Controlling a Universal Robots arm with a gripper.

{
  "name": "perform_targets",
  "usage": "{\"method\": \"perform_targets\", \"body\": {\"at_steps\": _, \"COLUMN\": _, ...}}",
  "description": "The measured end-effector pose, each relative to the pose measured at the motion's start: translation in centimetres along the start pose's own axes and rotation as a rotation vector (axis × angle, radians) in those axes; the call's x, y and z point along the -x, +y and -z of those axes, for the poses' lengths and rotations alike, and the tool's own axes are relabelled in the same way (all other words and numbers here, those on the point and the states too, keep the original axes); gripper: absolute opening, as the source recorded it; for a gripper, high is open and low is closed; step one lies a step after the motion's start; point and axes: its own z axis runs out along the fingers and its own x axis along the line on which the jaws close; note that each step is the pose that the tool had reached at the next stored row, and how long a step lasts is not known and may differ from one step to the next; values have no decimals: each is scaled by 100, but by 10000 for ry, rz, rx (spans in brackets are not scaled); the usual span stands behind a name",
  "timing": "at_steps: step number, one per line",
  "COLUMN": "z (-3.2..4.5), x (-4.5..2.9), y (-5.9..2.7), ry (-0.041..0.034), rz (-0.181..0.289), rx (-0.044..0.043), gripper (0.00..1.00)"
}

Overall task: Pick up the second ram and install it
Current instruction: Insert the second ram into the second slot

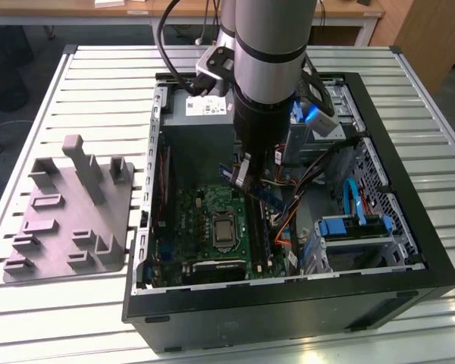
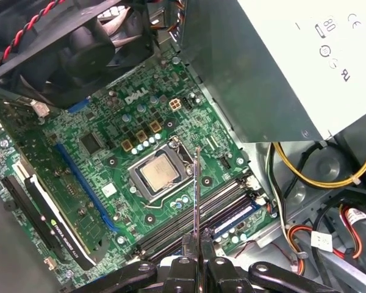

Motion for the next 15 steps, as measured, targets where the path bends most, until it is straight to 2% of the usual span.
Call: {"method": "perform_targets", "body": {"at_steps": 15, "z": 0, "x": 0, "y": 0, "ry": 0, "rz": -516, "rx": -32, "gripper": 14}}
